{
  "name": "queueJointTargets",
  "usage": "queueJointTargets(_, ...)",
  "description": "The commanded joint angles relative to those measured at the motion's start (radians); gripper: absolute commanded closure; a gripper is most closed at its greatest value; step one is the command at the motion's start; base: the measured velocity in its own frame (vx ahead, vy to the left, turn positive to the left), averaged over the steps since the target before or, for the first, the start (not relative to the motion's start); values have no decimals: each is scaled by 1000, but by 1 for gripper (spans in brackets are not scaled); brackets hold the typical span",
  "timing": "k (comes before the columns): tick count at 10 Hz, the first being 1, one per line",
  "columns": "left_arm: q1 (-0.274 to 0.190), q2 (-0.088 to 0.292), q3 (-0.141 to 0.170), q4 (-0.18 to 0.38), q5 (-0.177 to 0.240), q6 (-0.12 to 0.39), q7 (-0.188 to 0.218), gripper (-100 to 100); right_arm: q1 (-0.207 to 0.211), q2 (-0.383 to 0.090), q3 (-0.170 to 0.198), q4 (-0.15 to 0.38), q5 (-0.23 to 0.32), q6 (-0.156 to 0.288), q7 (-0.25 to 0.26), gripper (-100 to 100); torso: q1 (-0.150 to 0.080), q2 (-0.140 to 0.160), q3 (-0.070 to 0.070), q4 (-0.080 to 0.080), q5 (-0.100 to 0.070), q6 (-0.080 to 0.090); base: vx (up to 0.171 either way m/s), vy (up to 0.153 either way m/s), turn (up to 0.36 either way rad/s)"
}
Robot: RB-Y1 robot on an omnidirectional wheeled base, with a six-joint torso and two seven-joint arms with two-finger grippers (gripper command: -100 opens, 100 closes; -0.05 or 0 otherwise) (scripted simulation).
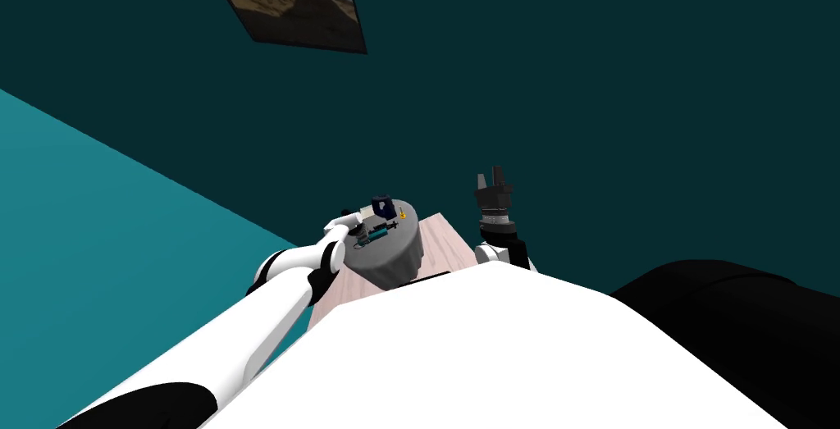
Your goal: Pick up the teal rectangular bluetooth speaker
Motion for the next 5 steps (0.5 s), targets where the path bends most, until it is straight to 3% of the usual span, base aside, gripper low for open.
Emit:
queueJointTargets(1, 17, -32, -44, -45, 12, 15, 5, -100, 0, 0, 0, 0, 0, 0, 0, 0, 0, 0, 0, 0, 0, 0, 65, -5, 195)
queueJointTargets(3, 17, -32, -44, -45, 12, 15, 5, -100, 0, 0, 0, 0, 0, 0, 0, 0, 0, 0, 0, 0, 0, 0, 42, -7, 99)
queueJointTargets(4, 21, -58, -83, -66, 23, 19, 6, -100, 0, 0, 0, 0, 0, 0, 0, 0, 0, 2, 1, 0, 0, 0, 54, -3, 271)
queueJointTargets(5, 21, -58, -83, -66, 23, 19, 6, -100, 0, 0, 0, 0, 0, 0, 0, 0, 0, 1, 1, 0, 0, -1, 51, -10, 162)
